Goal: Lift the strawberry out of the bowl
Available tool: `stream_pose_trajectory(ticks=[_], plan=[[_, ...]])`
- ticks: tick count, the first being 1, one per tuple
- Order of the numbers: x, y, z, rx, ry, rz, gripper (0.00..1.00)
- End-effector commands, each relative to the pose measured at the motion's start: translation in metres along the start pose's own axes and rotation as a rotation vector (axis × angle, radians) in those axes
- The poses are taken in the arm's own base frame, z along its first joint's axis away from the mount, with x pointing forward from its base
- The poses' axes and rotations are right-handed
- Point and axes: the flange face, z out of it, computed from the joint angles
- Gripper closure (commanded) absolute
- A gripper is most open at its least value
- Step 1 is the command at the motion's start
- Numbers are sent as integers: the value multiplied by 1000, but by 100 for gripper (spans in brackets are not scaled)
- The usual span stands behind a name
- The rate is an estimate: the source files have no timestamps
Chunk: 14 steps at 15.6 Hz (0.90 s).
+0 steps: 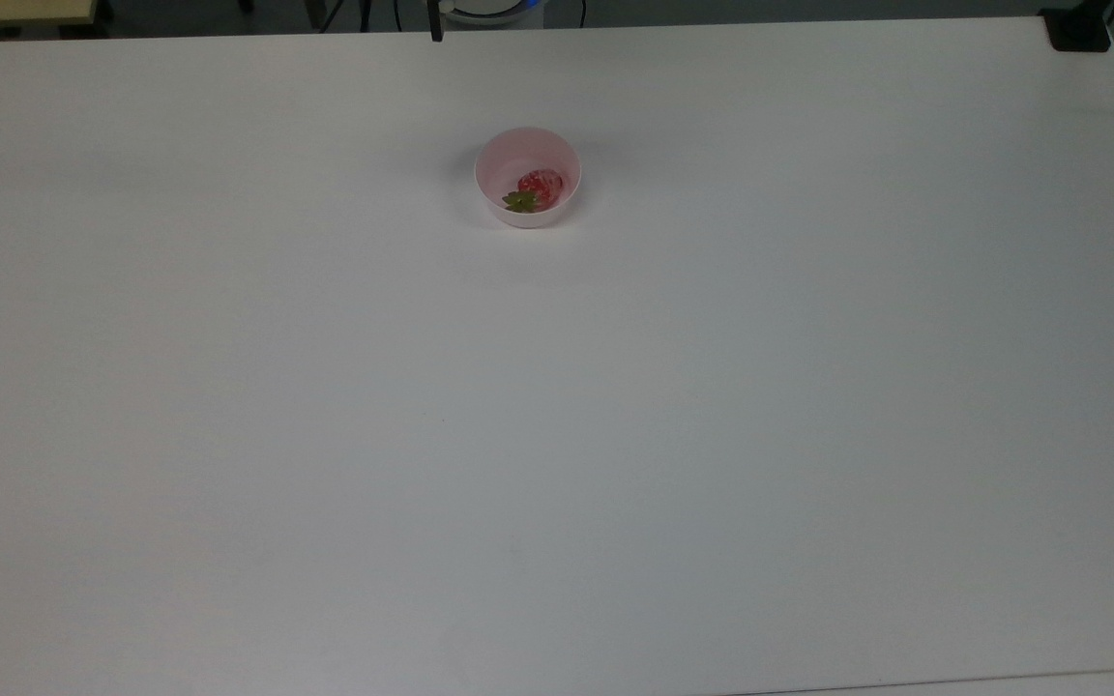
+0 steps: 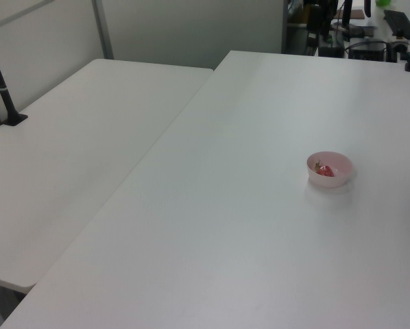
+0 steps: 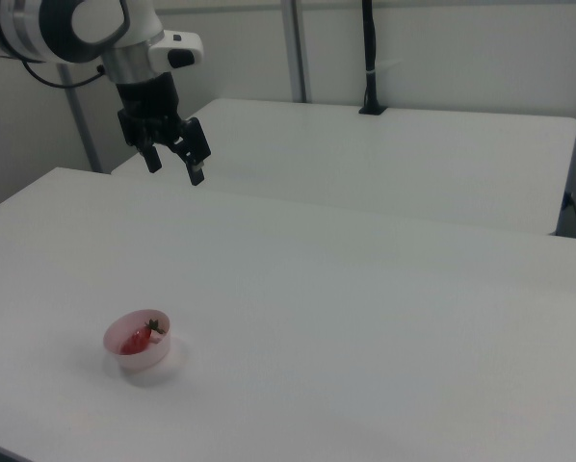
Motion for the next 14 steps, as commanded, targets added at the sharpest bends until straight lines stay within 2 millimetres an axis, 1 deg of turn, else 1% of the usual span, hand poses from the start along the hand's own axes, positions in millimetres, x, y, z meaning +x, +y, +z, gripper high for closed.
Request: stream_pose_trajectory(ticks=[1,11,12,13,14], plan=[[3,-4,-2,-3,18,-24,0],[3,-3,-3,-2,16,-25,0],[2,-1,-2,-11,12,-37,0],[1,-1,2,-25,2,-71,0],[0,-1,9,-56,-15,-164,0]])
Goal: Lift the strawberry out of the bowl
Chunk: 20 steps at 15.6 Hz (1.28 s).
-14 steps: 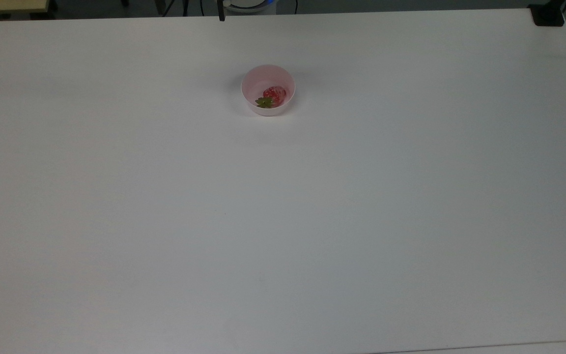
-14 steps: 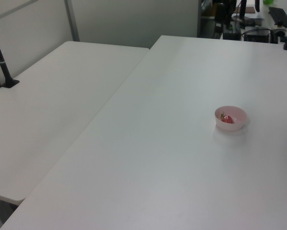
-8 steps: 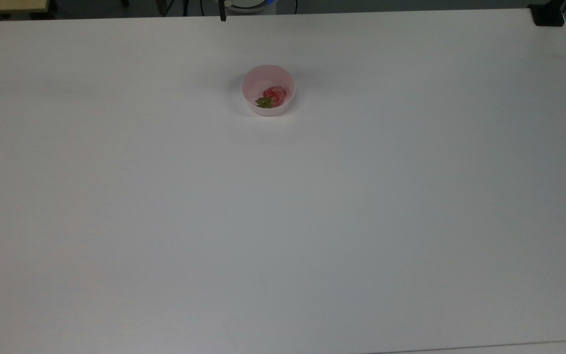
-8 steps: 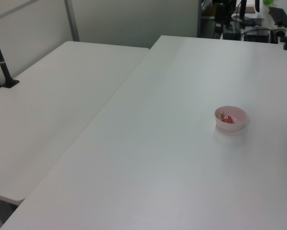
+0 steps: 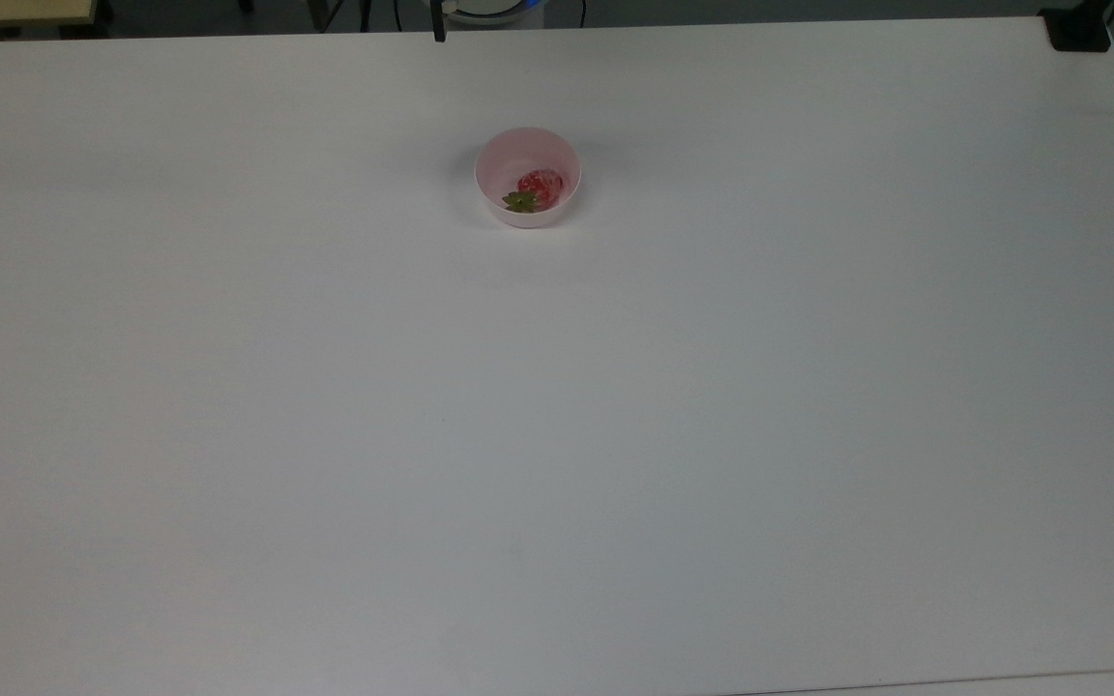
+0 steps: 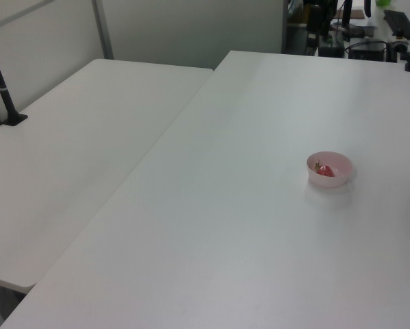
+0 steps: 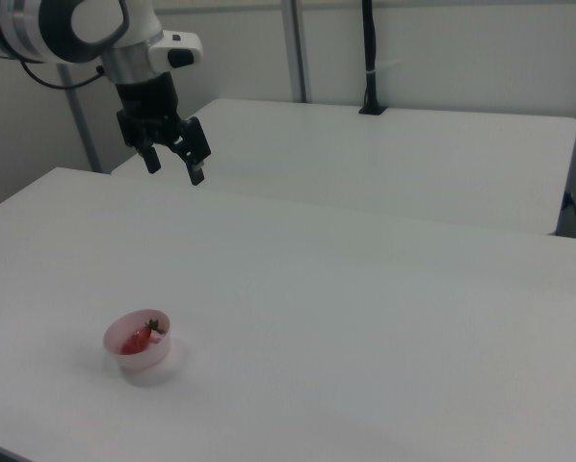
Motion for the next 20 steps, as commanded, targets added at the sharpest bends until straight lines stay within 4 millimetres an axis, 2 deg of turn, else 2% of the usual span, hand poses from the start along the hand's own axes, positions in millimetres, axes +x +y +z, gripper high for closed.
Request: stream_pose_trajectory(ticks=[1,3,4,7,9,11,13,16,20], plan=[[-2,1,18,-74,-42,-262,0],[-11,-3,40,-85,-137,-455,0],[-16,-3,54,-89,-178,-464,0],[-39,-15,119,-91,-281,-427,0],[-51,-25,158,-89,-300,-449,8],[-64,-38,187,-84,-327,-458,11],[-76,-64,209,-97,-324,-426,16],[-77,-95,235,-90,-294,-331,16],[-72,-115,269,-46,-287,-209,18]])
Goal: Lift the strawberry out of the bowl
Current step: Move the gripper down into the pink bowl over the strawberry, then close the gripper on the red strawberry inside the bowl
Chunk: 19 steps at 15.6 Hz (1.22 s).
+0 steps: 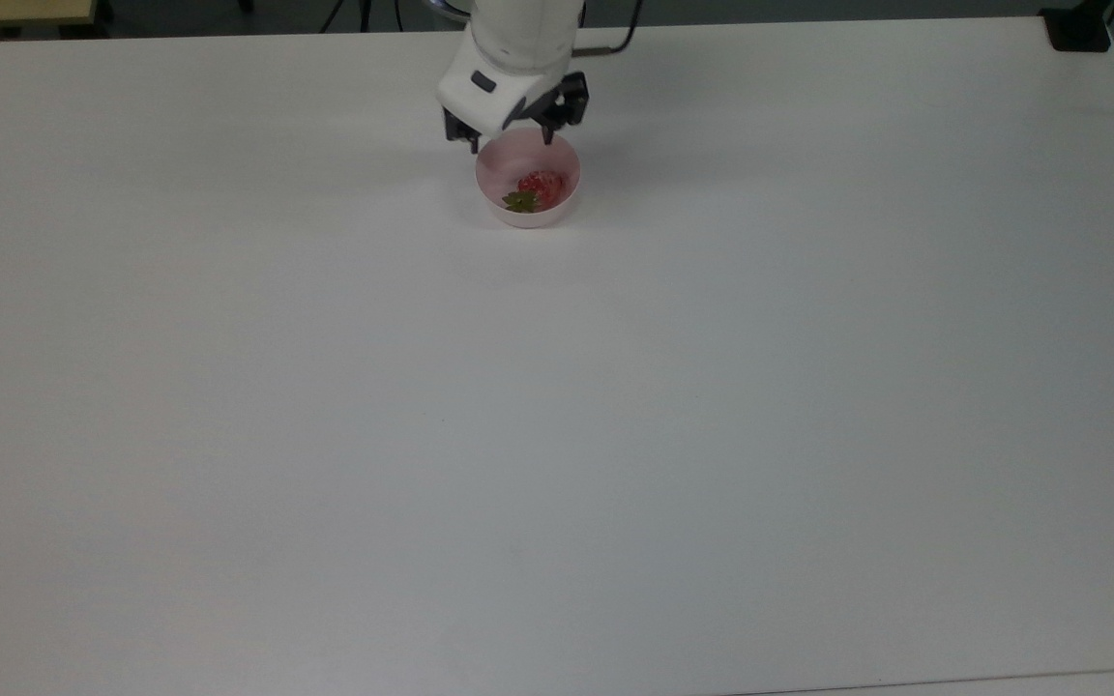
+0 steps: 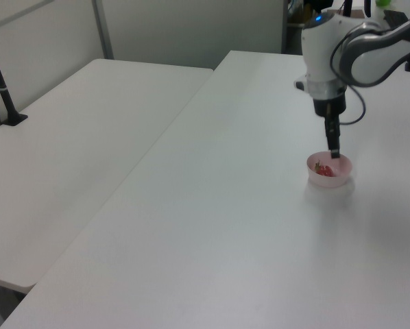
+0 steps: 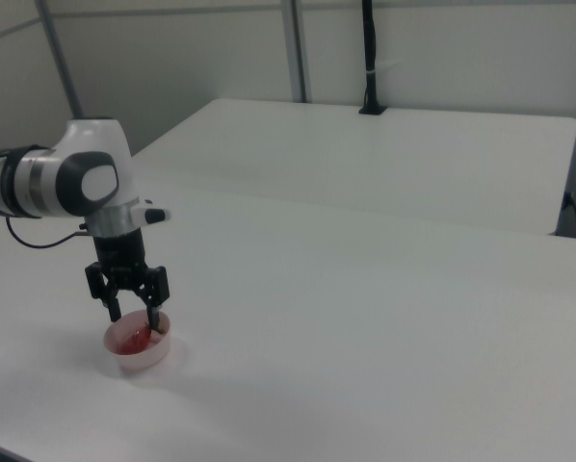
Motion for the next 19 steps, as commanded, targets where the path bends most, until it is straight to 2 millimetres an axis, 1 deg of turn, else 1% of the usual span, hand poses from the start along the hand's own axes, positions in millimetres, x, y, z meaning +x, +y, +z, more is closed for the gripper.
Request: stream_pose_trajectory(ticks=[1,3,7,9,12,13,16,17,18,19], plan=[[15,-12,25,34,3,83,19],[21,-13,31,39,18,97,23],[25,-14,43,41,5,96,25],[27,-19,46,42,10,89,26],[27,-23,49,42,2,102,41],[27,-23,48,41,4,113,51],[27,-24,44,40,5,118,74],[27,-23,43,42,6,120,79],[27,-22,38,41,14,118,79],[30,-16,28,43,32,122,79]])
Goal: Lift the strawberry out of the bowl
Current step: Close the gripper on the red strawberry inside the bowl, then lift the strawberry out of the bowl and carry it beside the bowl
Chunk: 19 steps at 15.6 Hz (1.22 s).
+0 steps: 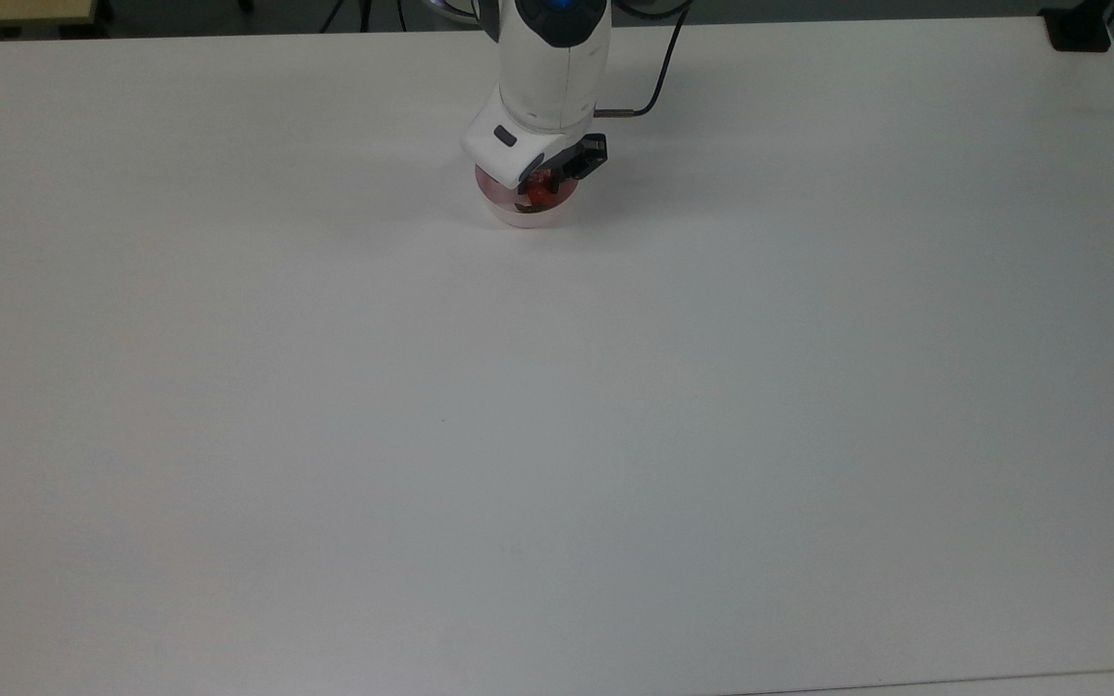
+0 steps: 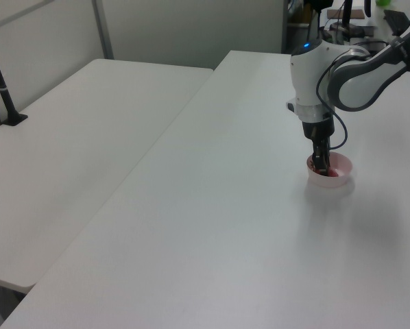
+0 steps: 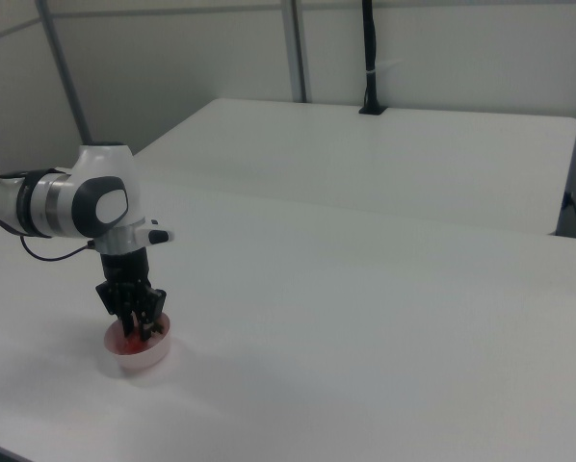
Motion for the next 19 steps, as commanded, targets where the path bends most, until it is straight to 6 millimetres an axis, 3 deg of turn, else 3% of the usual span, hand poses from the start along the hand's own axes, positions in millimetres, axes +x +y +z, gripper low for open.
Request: stream_pose_trajectory(ticks=[1,6,9,13,17,19], plan=[[5,7,-28,14,40,29,79],[25,69,-102,30,106,13,79],[31,117,-122,38,147,1,79],[49,182,-102,45,142,-19,78],[82,198,-62,25,132,-21,76],[89,207,-44,19,127,-13,75]])
